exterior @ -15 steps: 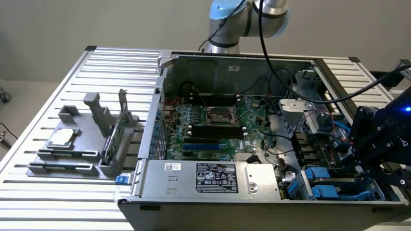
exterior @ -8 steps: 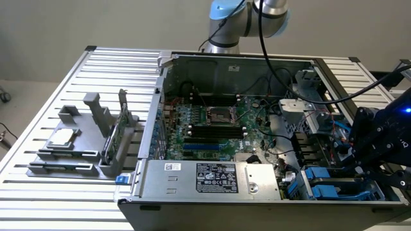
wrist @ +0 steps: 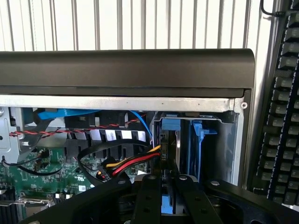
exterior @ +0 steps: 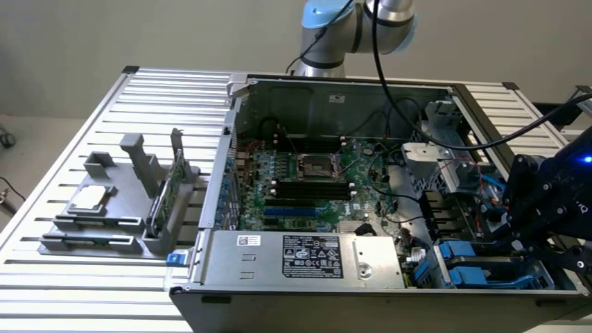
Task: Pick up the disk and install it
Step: 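Insert the first disk wire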
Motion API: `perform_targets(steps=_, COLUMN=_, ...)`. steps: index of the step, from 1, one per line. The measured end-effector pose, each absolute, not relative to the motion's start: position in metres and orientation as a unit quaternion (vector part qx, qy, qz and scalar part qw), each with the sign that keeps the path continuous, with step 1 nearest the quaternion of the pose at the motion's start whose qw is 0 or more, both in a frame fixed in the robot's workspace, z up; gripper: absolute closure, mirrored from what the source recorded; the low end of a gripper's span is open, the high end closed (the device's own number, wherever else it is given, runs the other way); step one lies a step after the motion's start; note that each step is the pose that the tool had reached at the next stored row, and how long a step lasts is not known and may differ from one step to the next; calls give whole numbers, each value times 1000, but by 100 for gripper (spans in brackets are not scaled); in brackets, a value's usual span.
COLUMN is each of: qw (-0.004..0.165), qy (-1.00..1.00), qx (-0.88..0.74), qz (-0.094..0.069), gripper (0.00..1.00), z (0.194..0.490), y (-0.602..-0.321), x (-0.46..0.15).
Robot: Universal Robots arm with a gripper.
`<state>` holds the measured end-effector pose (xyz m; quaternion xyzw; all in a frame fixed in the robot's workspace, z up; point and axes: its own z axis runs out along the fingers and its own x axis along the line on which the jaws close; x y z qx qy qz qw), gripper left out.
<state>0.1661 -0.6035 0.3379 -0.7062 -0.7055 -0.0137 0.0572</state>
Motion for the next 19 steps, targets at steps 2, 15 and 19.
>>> perform_targets(steps=2, qw=57, qy=-706, qx=-706, qz=-14, gripper=83, z=338, y=-603, x=166)
perform_targets(steps=15, qw=56, qy=-707, qx=-705, qz=-15, gripper=83, z=337, y=-603, x=166)
perform_targets(steps=19, qw=56, qy=-707, qx=-705, qz=-15, gripper=83, z=337, y=-603, x=165)
